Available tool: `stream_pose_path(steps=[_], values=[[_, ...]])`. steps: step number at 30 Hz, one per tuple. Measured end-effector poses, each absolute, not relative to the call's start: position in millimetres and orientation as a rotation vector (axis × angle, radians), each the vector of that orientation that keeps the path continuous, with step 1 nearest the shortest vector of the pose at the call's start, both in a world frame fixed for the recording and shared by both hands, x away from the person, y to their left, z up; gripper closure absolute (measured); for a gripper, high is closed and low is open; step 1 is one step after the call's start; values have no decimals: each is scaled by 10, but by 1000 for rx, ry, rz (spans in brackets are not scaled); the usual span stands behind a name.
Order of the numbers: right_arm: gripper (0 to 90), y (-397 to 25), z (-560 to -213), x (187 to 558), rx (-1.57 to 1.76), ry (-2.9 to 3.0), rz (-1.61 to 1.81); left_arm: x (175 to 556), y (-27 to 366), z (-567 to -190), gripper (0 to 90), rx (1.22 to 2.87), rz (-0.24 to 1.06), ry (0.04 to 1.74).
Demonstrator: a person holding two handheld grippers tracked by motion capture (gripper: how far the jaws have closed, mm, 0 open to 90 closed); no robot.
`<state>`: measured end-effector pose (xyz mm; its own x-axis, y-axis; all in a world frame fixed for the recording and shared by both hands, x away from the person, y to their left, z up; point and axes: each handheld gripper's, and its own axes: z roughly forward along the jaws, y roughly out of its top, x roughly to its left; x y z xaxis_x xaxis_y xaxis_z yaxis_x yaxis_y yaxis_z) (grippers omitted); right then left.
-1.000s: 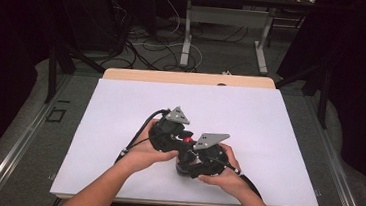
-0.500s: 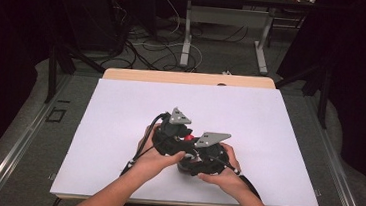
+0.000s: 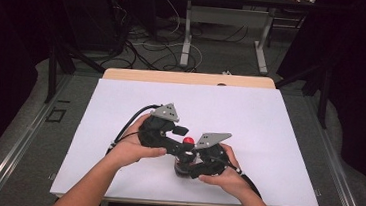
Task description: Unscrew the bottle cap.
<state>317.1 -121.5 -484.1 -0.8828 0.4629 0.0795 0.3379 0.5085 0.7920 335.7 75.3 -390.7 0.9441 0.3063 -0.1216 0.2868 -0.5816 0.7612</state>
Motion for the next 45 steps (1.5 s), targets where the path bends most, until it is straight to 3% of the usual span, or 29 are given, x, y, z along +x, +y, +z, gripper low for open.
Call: stream_pose_path(steps=[7,16,25,38,42,45], values=[[298,-1216,-4823,3158,684,2606,1347,3418,770,-3946,521,2230,2,370],[299,-1200,-4829,3146,655,2640,1327,3459,714,-3988,537,2230,-45,358],[299,-1178,-4846,3136,656,2635,1327,3430,643,-4008,615,2235,-32,371],[299,-1187,-4840,3145,712,2553,1280,3153,448,-3986,620,2132,226,793],[298,-1195,-4840,3149,730,2558,1278,3188,453,-3992,608,2139,214,768],[298,-1203,-4850,3157,737,2546,1280,3219,498,-3986,537,2125,182,752]])
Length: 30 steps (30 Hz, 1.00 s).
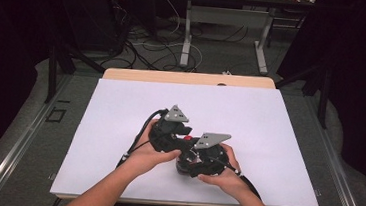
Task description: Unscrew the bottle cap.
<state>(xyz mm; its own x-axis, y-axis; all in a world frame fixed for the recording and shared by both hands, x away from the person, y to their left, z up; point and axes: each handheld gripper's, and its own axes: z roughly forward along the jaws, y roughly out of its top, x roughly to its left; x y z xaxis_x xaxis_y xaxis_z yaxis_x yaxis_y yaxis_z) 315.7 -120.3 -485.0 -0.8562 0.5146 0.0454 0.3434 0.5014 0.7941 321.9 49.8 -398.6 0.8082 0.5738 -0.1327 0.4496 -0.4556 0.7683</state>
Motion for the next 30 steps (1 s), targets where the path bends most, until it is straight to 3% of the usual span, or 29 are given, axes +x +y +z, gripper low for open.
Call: stream_pose_path(steps=[9,21,30], values=[[298,-1212,-4840,3170,704,2574,1296,3258,695,-3900,469,2152,104,601],[298,-1178,-4836,3128,653,2605,1319,3424,791,-3914,497,2225,-48,372],[298,-1156,-4837,3104,643,2622,1326,3476,746,-3983,526,2236,-82,358]])
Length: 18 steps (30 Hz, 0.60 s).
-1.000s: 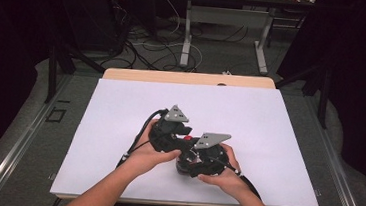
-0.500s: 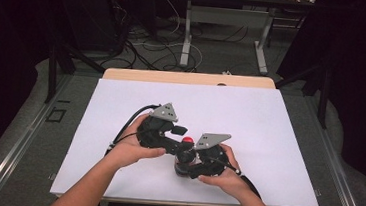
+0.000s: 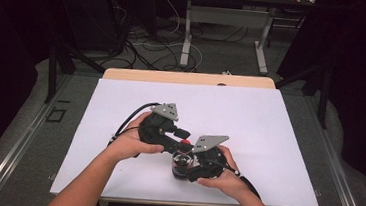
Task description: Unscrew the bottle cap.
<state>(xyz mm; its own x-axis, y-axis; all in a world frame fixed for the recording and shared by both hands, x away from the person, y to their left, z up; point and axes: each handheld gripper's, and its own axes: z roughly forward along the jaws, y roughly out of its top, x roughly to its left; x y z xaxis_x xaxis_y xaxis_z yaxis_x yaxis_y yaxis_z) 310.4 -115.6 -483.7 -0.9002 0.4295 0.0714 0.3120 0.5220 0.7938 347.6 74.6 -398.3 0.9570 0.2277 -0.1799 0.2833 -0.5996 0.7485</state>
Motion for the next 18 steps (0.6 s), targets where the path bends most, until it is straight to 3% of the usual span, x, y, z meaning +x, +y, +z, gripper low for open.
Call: stream_pose_path(steps=[4,10,18], values=[[298,-1142,-4846,3098,640,2619,1328,3476,708,-4014,540,2227,-86,361],[298,-1133,-4858,3100,640,2621,1321,3419,636,-4012,633,2237,-33,395],[298,-1151,-4856,3114,689,2587,1306,3281,531,-4008,638,2172,103,647]])
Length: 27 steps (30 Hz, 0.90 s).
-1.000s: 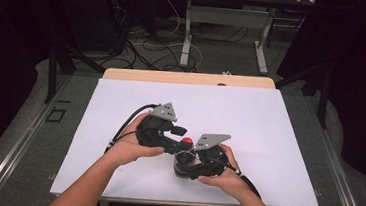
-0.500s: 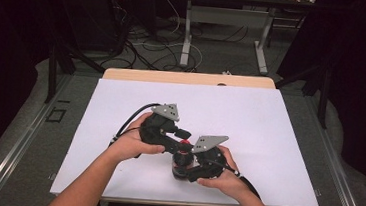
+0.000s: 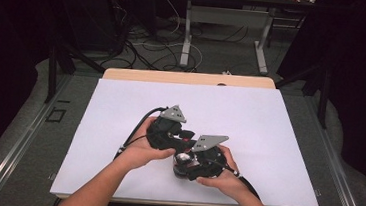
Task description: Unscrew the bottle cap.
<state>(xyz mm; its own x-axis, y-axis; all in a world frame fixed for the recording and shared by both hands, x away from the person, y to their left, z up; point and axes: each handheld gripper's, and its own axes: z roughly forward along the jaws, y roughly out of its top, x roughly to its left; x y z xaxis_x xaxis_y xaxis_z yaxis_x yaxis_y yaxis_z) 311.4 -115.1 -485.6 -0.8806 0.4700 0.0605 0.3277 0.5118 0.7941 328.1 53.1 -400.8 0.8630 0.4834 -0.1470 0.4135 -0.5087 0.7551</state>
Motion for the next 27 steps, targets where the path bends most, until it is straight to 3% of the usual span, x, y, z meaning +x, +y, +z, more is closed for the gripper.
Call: stream_pose_path(steps=[7,12,21,27], values=[[298,-1166,-4852,3128,696,2586,1286,3243,484,-4000,636,2142,131,743],[297,-1168,-4850,3122,705,2564,1314,3287,557,-3949,532,2138,100,732],[298,-1176,-4841,3126,685,2573,1323,3319,746,-3852,452,2212,75,518],[298,-1165,-4843,3117,661,2586,1322,3355,791,-3874,467,2271,66,400]])
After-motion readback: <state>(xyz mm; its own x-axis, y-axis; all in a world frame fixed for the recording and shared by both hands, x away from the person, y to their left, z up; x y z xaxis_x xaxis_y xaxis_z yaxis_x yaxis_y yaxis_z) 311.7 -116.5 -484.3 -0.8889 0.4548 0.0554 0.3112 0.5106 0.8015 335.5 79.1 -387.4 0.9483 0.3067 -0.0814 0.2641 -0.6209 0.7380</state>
